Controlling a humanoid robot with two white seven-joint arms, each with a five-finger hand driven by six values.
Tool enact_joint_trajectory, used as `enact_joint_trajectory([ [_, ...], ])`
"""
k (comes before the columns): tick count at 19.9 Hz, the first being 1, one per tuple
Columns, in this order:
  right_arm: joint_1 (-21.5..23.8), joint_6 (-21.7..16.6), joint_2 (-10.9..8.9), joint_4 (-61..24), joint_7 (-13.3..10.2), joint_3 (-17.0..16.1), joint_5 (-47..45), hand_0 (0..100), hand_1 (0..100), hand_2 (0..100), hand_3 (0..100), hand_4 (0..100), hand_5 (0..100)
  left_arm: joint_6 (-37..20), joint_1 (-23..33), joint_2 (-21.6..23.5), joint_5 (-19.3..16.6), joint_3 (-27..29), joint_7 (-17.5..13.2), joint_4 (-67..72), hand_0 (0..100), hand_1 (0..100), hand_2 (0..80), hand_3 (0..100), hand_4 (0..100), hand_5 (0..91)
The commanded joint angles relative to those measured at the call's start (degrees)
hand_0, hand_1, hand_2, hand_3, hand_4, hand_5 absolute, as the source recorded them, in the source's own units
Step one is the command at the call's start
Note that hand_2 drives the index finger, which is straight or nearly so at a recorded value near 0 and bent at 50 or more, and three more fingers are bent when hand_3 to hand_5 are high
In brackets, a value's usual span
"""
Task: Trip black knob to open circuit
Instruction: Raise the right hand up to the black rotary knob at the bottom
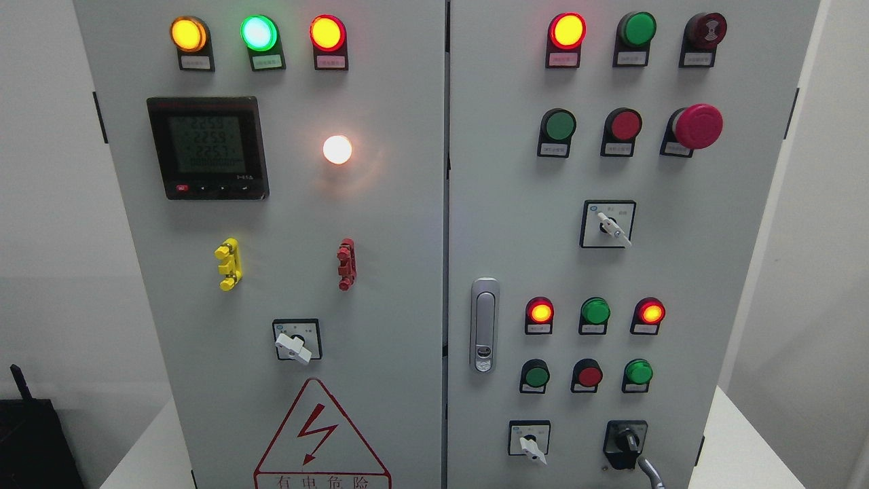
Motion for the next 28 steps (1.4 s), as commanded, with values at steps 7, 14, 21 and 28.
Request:
enact_joint_trajectory([
  [7, -0.69, -0.42, 0.09, -1.20, 0.30, 0.67, -0.14, 100, 97, 0, 100, 100, 95, -0.02, -0.02, -0.05, 0.14, 0.05, 0.01, 0.07, 12, 39, 0.0, 0, 0, 0.0],
  [14, -0.78, -0.42, 0.27, -1.47, 0.30, 1.28, 0.04, 100, 97, 0, 100, 100, 95, 0.07, -0.02, -0.05, 0.14, 0.05, 0.01, 0.07, 12, 39, 0.0, 0, 0, 0.0],
  [21, -0.69, -0.24, 0.36, -1.82, 0.30, 2.34, 0.13, 100, 98, 0, 100, 100, 95, 0.07, -0.02, -0.05, 0.14, 0.05, 0.01, 0.07, 12, 39, 0.0, 0, 0, 0.0],
  [28, -0.78, -0.07, 0.36, -1.91, 0.30, 3.21, 0.21, 100, 98, 0, 100, 100, 95, 0.07, -0.02, -0.05, 0.14, 0.05, 0.01, 0.07, 12, 39, 0.0, 0, 0, 0.0],
])
